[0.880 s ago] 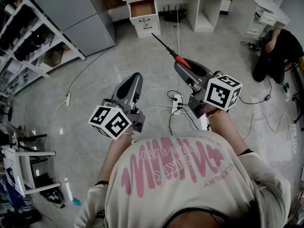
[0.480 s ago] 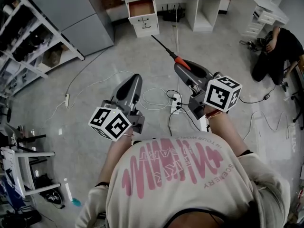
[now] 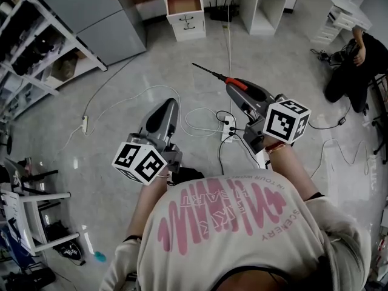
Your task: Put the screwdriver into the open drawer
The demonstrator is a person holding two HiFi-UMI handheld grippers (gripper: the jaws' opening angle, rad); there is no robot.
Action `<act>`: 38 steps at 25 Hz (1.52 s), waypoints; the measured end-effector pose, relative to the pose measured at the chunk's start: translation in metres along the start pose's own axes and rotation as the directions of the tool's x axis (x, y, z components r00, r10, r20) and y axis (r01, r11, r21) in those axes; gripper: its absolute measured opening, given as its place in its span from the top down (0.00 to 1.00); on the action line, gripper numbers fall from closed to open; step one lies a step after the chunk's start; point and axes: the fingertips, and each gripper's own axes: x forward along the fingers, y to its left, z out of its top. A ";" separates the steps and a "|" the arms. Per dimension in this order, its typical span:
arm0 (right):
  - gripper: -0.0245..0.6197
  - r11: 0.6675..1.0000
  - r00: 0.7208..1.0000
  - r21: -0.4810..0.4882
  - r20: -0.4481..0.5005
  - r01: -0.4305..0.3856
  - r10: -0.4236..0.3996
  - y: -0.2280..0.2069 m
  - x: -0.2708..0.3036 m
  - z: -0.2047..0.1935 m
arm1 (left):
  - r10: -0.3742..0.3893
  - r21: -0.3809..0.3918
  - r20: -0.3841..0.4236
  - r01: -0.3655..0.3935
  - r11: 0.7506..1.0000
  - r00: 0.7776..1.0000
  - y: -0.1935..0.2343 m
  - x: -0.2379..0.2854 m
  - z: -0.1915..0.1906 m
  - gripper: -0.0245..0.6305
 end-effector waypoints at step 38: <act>0.77 1.000 0.995 0.017 -0.098 0.004 -0.002 0.061 0.398 -0.034 | 0.072 -0.066 -0.044 -0.075 0.995 0.996 0.365 -0.061 0.143 0.96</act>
